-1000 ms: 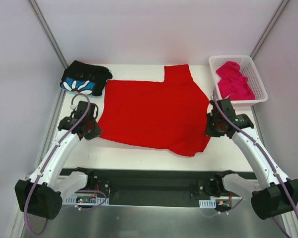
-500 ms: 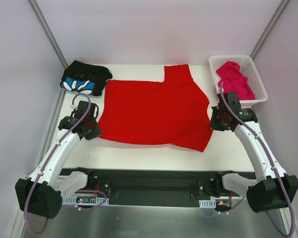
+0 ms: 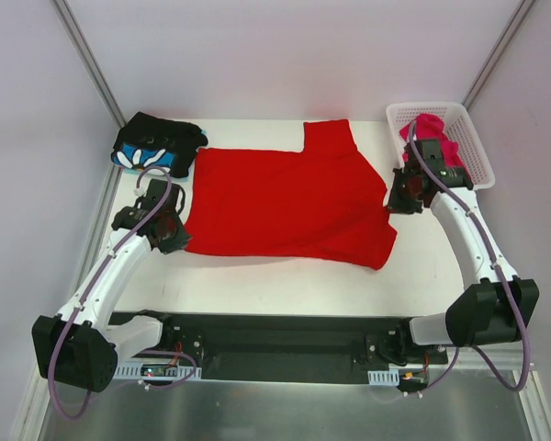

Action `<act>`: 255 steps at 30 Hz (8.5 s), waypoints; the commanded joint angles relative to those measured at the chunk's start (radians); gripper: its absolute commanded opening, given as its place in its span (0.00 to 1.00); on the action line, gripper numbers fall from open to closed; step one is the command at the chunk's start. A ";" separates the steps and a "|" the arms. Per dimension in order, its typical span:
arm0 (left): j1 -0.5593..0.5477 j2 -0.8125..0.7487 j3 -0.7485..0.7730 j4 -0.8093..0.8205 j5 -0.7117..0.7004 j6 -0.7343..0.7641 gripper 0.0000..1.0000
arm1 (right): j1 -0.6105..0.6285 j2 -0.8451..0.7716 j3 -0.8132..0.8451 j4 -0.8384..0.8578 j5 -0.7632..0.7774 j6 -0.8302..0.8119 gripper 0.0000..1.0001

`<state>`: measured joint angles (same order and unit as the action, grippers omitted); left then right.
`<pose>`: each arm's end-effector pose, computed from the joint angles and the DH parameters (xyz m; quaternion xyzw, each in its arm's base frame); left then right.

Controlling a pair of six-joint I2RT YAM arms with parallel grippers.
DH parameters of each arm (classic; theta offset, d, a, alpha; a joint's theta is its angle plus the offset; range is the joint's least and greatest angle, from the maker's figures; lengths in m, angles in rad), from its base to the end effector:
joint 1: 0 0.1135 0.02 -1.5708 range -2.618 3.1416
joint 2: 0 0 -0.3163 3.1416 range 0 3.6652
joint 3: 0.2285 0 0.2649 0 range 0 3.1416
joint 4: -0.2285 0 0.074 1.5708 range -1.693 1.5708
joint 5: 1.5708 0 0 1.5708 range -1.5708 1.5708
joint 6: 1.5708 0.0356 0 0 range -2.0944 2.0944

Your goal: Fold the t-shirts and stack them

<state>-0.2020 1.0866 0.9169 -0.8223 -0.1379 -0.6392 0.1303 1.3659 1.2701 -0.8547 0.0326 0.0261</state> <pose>0.1940 -0.0347 0.3175 -0.2265 0.9291 -0.0560 0.2868 0.2797 0.0355 0.3691 -0.0446 0.9511 0.0084 0.3054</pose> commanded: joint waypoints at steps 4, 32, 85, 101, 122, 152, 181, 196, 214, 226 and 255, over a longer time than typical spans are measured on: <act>0.000 -0.004 0.036 -0.008 -0.008 0.019 0.00 | -0.009 0.062 0.234 -0.058 -0.055 0.005 0.01; -0.001 -0.169 -0.065 -0.083 0.047 -0.011 0.00 | -0.008 0.128 0.358 -0.090 -0.114 -0.002 0.01; -0.085 0.239 -0.058 0.155 0.170 -0.037 0.19 | 0.031 0.153 0.213 0.002 -0.143 -0.006 0.01; -0.085 0.285 -0.050 0.153 0.098 -0.053 0.19 | 0.032 0.148 0.213 0.011 -0.161 -0.003 0.01; -0.097 0.340 0.053 0.103 0.070 -0.034 0.20 | 0.032 0.134 0.181 0.023 -0.168 -0.005 0.01; -0.165 0.337 -0.018 0.121 0.073 -0.099 0.19 | 0.034 0.110 0.158 0.025 -0.177 -0.005 0.01; -0.201 0.386 -0.056 0.117 0.034 -0.131 0.18 | 0.034 0.088 0.160 0.020 -0.180 -0.002 0.01; -0.203 0.420 -0.069 0.138 0.037 -0.134 0.14 | 0.034 0.096 0.166 0.022 -0.186 -0.003 0.01; -0.203 0.211 0.043 -0.046 -0.023 -0.113 0.00 | 0.035 0.068 0.169 0.008 -0.184 0.000 0.01; -0.200 -0.074 0.028 -0.244 -0.104 -0.117 0.00 | -0.043 0.070 0.284 -0.059 -0.174 -0.017 0.01; -0.197 -0.123 0.007 -0.174 -0.173 -0.074 0.00 | -0.112 0.084 0.454 -0.164 -0.243 -0.022 0.01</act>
<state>-0.3939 0.9665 0.9077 -1.0618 -0.2462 -0.7609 0.0231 1.4693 1.6516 -0.9909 -0.1768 0.0170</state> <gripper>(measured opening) 0.003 0.012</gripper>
